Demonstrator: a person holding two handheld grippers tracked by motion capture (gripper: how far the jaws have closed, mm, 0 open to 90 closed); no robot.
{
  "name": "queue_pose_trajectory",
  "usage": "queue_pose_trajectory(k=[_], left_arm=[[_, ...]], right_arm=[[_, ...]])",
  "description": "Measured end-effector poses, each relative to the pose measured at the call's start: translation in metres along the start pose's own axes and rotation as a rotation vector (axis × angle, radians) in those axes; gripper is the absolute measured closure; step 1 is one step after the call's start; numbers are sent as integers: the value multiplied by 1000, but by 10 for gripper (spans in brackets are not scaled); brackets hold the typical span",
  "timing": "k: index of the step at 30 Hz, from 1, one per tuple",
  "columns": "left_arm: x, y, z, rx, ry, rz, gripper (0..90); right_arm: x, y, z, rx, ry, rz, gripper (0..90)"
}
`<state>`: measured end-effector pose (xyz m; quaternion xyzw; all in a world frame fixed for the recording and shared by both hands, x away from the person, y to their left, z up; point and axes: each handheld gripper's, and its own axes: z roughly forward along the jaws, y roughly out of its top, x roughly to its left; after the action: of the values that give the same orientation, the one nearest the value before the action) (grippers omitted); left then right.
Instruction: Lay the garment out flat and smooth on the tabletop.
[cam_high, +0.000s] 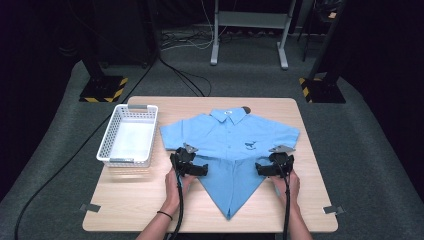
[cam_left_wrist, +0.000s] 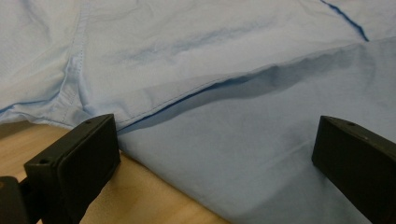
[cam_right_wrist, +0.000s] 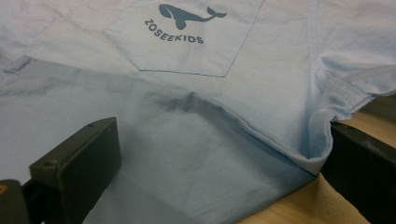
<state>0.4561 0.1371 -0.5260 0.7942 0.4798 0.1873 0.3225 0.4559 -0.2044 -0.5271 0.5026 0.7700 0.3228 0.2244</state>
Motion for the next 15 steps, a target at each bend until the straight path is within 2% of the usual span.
queue_pose_trajectory(k=[4, 15], left_arm=[[2, 0, 3, -23, 8, -10, 6], [5, 8, 11, -30, 17, -19, 6]], right_arm=[[-3, 2, 3, 10, 5, 24, 2], [-9, 13, 12, 20, -8, 40, 9]])
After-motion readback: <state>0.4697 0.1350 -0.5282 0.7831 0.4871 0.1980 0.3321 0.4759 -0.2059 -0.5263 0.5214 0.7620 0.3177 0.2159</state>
